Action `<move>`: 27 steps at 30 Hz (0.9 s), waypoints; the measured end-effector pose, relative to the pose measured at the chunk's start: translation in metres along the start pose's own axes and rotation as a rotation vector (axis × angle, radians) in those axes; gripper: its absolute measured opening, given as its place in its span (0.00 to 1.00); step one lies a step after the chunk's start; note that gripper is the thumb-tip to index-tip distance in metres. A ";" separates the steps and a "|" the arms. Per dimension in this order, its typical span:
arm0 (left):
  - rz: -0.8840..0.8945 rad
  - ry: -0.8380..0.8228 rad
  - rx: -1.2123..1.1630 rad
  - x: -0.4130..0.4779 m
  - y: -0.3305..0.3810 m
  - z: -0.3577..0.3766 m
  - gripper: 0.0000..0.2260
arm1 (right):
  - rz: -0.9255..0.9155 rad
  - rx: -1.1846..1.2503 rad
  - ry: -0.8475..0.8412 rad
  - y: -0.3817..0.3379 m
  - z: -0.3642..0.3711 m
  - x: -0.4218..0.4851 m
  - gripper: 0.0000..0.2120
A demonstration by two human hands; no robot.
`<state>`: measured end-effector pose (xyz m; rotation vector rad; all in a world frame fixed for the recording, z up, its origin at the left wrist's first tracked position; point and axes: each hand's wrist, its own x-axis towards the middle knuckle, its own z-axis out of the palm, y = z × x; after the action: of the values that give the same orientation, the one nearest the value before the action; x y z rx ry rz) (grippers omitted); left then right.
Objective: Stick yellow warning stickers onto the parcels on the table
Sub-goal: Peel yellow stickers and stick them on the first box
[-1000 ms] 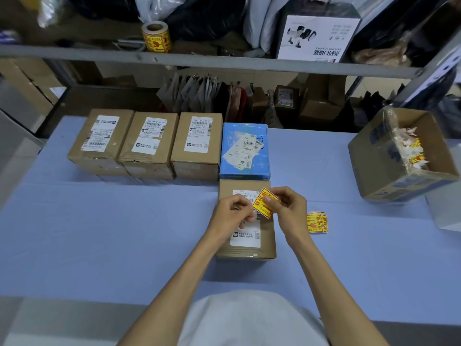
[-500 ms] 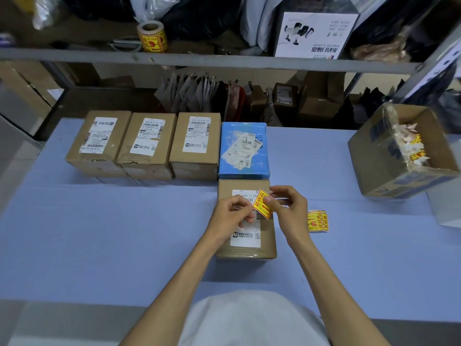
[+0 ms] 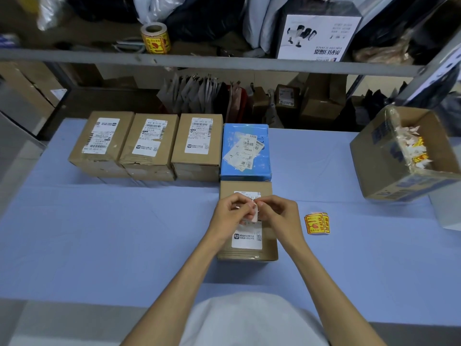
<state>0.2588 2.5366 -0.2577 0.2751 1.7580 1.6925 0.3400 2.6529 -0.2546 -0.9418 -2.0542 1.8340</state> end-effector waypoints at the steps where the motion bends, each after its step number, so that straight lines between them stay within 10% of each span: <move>1: 0.003 0.000 0.006 0.000 0.000 0.000 0.02 | 0.010 0.004 0.000 -0.001 0.000 0.000 0.05; 27: -0.035 0.009 -0.050 0.003 -0.005 0.003 0.09 | 0.040 0.095 0.053 -0.007 0.007 -0.005 0.07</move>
<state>0.2597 2.5406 -0.2631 0.2133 1.7140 1.7124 0.3379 2.6445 -0.2485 -1.0018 -1.9136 1.8875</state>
